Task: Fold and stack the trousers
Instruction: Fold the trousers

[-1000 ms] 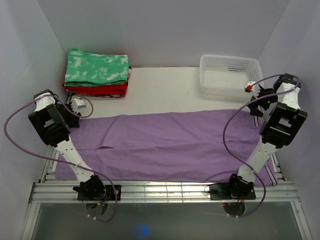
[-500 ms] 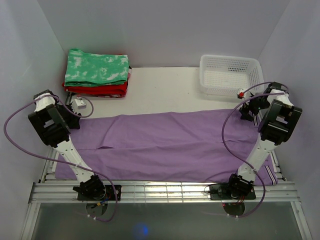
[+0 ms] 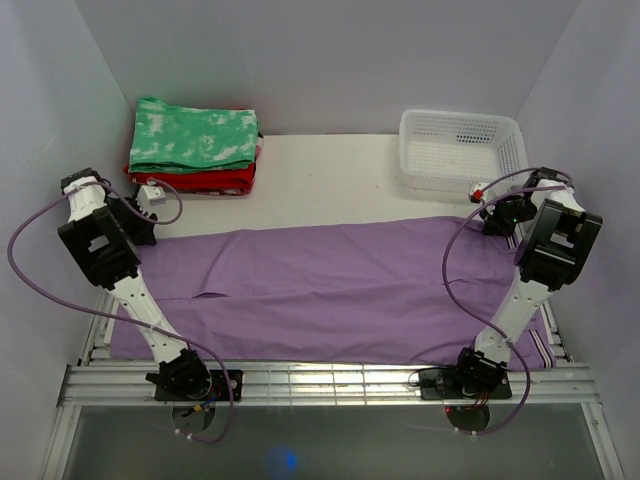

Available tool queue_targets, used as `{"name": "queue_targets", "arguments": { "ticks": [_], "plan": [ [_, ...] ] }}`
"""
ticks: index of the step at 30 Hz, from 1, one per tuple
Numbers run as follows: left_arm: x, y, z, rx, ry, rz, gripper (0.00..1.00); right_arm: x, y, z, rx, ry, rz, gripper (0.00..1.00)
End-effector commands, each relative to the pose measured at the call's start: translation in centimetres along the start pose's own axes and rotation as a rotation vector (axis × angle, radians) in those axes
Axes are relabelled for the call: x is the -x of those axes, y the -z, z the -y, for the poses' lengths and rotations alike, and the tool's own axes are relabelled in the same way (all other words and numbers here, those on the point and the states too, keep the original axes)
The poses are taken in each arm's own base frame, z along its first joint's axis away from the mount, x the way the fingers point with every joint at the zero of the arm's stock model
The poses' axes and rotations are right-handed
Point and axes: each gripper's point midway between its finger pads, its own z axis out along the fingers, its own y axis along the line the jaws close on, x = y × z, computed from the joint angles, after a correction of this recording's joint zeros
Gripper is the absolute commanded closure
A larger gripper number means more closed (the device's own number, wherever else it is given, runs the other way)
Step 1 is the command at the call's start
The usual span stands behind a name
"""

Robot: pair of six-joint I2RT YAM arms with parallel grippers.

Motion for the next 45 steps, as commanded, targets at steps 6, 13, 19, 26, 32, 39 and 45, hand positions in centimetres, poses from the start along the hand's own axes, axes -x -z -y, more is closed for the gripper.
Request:
{"name": "queue_targets", "arguments": {
  "ticks": [6,13,19,26,32,39,45],
  "plan": [
    [-2.9,-2.8,3.0,-0.131,0.035,-0.05,0.27,-2.3,0.5,-2.5,0.11,0.06,-0.108,0.92],
    [-4.8,-3.5,4.9,-0.178,0.047,-0.122,0.74,0.3,3.1,-0.5,0.004,0.05,-0.039,0.92],
    [-2.0,-1.4,2.1,-0.054,0.036,-0.055,1.0,1.9,6.3,1.9,-0.122,0.014,0.019,0.92],
    [1.5,0.7,-5.3,0.213,0.072,0.026,1.0,2.9,8.8,6.1,-0.307,-0.028,0.049,0.92],
    [4.2,1.1,-9.1,0.35,0.073,0.075,1.0,3.7,10.1,8.4,-0.409,-0.037,0.075,0.92],
    [7.8,3.3,-14.7,0.526,0.059,0.145,1.0,5.6,12.2,11.1,-0.524,-0.052,0.139,0.92],
    [9.8,5.9,-16.3,0.609,0.066,0.195,1.0,8.3,15.5,13.5,-0.624,-0.036,0.21,0.92]
  ]
}}
